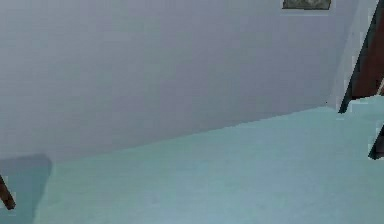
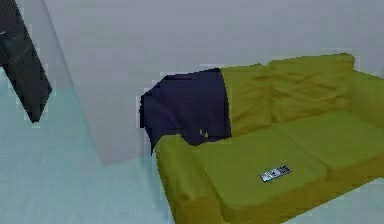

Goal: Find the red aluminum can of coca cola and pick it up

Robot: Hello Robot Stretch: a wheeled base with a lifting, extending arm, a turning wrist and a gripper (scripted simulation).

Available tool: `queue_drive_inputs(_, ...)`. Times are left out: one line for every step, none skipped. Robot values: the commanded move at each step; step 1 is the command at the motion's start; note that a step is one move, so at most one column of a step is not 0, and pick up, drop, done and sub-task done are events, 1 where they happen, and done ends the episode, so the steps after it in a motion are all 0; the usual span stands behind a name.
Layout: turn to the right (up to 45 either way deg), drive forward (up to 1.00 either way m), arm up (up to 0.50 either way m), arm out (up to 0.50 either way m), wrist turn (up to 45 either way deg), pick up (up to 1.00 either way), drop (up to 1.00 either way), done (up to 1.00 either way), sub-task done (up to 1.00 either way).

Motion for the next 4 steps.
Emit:
queue_drive_inputs(21.0, 0.00, 0.00, 0.00, 0.0, 0.00, 0.00, 0.00, 0.00)
queue_drive_inputs(0.0, 0.40, 0.00, 0.00, 0.0, 0.00, 0.00, 0.00, 0.00)
queue_drive_inputs(12.0, 0.00, 0.00, 0.00, 0.0, 0.00, 0.00, 0.00, 0.00)
queue_drive_inputs(0.0, 1.00, 0.00, 0.00, 0.0, 0.00, 0.00, 0.00, 0.00)
